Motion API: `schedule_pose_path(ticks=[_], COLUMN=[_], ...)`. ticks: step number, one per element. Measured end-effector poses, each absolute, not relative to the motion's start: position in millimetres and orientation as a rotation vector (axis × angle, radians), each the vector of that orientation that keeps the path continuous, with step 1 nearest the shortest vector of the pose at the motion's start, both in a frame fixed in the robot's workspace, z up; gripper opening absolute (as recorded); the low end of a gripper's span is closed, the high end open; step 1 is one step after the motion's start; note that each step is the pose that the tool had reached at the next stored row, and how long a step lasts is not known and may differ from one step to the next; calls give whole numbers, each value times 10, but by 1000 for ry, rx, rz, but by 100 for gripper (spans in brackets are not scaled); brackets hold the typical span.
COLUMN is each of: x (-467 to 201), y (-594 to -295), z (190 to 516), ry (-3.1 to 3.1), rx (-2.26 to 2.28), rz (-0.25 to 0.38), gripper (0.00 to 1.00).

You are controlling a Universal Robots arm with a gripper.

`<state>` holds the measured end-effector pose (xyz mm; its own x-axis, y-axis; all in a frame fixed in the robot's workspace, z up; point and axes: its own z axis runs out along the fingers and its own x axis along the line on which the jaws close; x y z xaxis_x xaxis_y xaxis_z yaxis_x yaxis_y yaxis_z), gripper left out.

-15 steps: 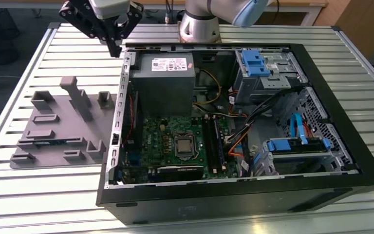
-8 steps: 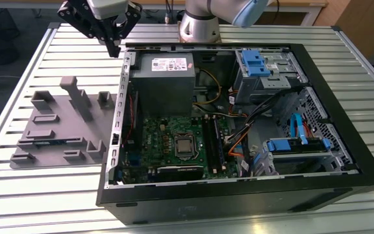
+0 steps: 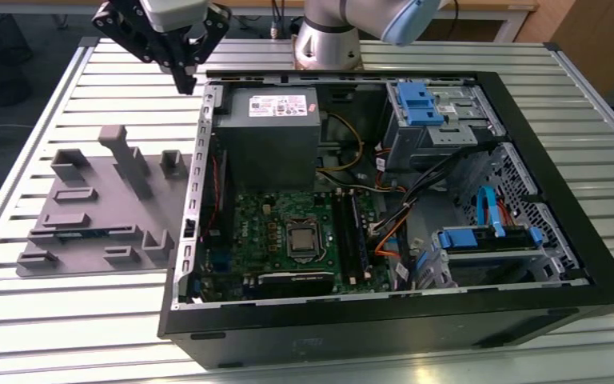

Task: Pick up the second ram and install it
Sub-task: 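Reach for the second ram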

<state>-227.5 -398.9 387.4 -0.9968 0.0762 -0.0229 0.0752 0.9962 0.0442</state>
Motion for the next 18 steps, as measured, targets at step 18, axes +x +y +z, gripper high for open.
schedule_pose_path(ticks=[18], x=[-2323], y=[-3989], z=[3872], ry=[3114], rx=[118], rz=[68], gripper=[11])
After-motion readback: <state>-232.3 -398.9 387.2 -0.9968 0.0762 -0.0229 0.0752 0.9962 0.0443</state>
